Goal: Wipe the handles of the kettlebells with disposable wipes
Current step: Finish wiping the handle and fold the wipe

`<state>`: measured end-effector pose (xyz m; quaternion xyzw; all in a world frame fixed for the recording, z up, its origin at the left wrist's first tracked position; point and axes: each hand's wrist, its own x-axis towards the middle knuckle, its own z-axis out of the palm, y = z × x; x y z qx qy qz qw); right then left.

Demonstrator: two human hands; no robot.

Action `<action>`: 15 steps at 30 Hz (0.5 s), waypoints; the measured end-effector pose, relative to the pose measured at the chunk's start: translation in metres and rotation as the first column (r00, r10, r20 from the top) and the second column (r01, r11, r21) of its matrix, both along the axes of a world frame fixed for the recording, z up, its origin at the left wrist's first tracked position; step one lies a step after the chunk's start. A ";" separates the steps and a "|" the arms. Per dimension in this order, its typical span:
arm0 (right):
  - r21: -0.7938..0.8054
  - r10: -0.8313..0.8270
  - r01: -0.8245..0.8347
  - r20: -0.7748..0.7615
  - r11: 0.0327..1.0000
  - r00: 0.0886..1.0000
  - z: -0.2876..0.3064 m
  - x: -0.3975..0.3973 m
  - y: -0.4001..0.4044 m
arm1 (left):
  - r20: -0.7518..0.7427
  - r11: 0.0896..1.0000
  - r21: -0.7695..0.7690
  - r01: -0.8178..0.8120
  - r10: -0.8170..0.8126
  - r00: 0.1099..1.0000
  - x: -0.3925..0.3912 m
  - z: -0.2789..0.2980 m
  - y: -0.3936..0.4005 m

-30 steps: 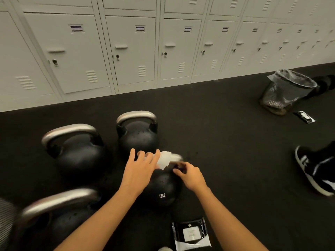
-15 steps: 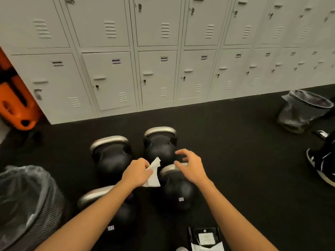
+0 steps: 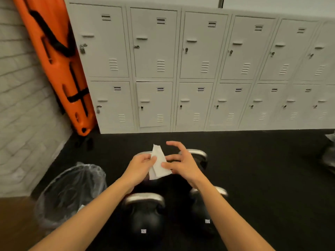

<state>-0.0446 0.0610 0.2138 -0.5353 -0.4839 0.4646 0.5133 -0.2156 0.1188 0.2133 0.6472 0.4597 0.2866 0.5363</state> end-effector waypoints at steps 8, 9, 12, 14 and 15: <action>0.112 0.165 -0.178 0.116 0.978 0.979 0.030 -0.105 0.039 | 0.196 0.913 0.264 -0.310 0.264 0.944 -0.110 0.034 -0.012; 0.107 0.190 -0.207 0.144 0.973 0.971 0.030 -0.119 0.045 | 0.181 0.896 0.299 -0.328 0.284 0.942 -0.125 0.037 -0.011; 0.096 0.224 -0.265 0.310 0.960 0.924 0.023 -0.165 0.064 | 0.083 0.871 0.347 -0.349 0.342 0.936 -0.167 0.030 -0.003; 0.089 0.213 -0.280 0.447 0.956 0.869 0.014 -0.192 0.076 | -0.003 0.860 0.369 -0.352 0.380 0.925 -0.191 0.018 0.003; 0.090 0.209 -0.291 0.502 0.952 0.839 0.008 -0.204 0.082 | -0.048 0.853 0.380 -0.357 0.404 0.914 -0.202 0.011 0.006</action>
